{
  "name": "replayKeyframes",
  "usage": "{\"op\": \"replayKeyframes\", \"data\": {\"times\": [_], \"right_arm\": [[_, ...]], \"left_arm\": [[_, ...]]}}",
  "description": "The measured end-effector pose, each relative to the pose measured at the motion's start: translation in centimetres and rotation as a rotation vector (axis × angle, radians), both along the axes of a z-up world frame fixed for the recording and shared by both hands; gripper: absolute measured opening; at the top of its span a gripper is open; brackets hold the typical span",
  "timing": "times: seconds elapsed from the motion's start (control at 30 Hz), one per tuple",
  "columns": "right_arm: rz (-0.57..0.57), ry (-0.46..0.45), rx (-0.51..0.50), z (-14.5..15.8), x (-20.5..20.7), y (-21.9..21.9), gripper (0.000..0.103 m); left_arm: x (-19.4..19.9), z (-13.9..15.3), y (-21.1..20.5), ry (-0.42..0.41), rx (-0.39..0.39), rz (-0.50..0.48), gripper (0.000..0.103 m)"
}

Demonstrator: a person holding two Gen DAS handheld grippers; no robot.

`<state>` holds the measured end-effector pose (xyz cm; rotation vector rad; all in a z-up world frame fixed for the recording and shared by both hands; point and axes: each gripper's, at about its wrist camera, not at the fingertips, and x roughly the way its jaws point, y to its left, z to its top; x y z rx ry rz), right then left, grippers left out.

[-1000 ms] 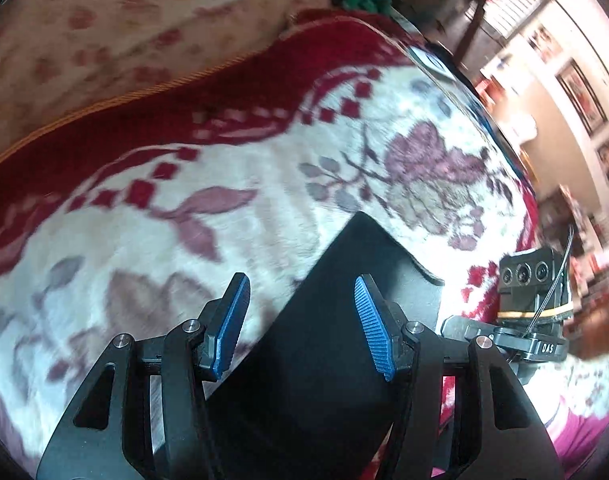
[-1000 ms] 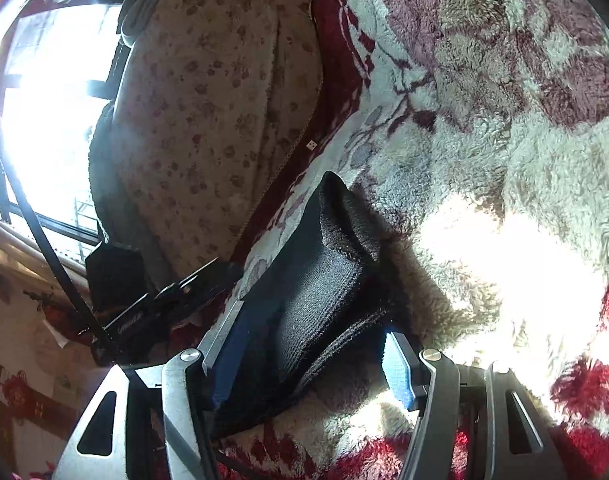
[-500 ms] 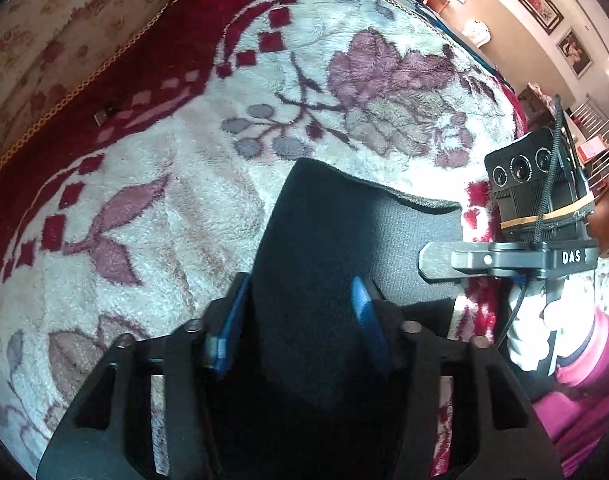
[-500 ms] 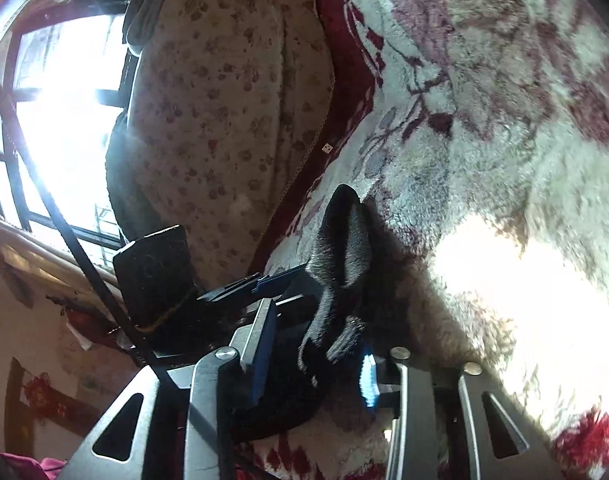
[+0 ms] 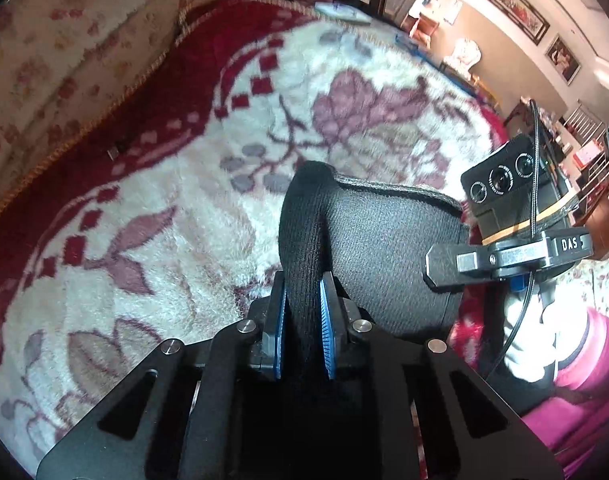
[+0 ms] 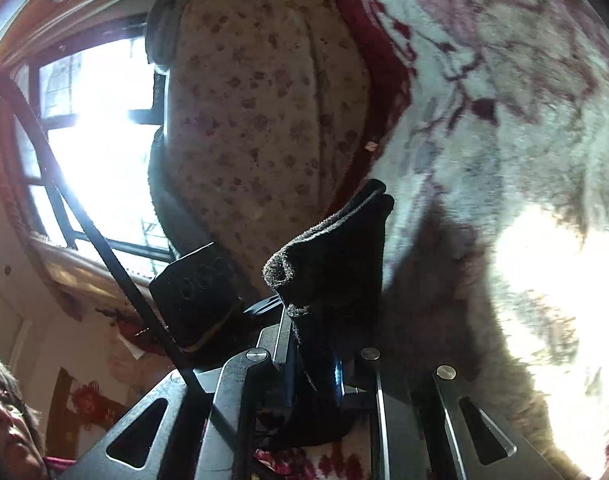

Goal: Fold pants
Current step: 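Grasp the pants edge with the left gripper and lift it upright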

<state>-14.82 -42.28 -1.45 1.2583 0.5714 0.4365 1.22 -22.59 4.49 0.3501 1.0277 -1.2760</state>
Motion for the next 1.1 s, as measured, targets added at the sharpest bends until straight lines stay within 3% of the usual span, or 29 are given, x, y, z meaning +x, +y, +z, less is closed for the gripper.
{"op": "replayKeyframes", "data": {"times": [0.37, 0.6, 0.73, 0.93, 1.1], "right_arm": [[0.156, -0.171, -0.038, 7.3, 1.1, 6.1, 0.013], [0.306, -0.196, -0.057, 9.1, 3.4, 12.6, 0.013], [0.405, -0.173, -0.073, 7.9, 5.4, 16.7, 0.013], [0.560, -0.055, -0.173, 3.4, 8.1, 23.8, 0.013], [0.639, 0.017, -0.308, 0.6, 8.7, 27.5, 0.014]], "left_arm": [[-1.9, 7.2, 8.2, -0.097, -0.137, 0.115, 0.014], [-2.0, 7.1, 16.0, -0.078, -0.157, 0.253, 0.014], [-2.1, 5.2, 20.1, -0.072, -0.115, 0.345, 0.014], [-0.8, 0.9, 27.3, -0.016, -0.023, 0.606, 0.014], [-1.7, 1.5, 31.0, -0.002, -0.078, 0.700, 0.013]]}}
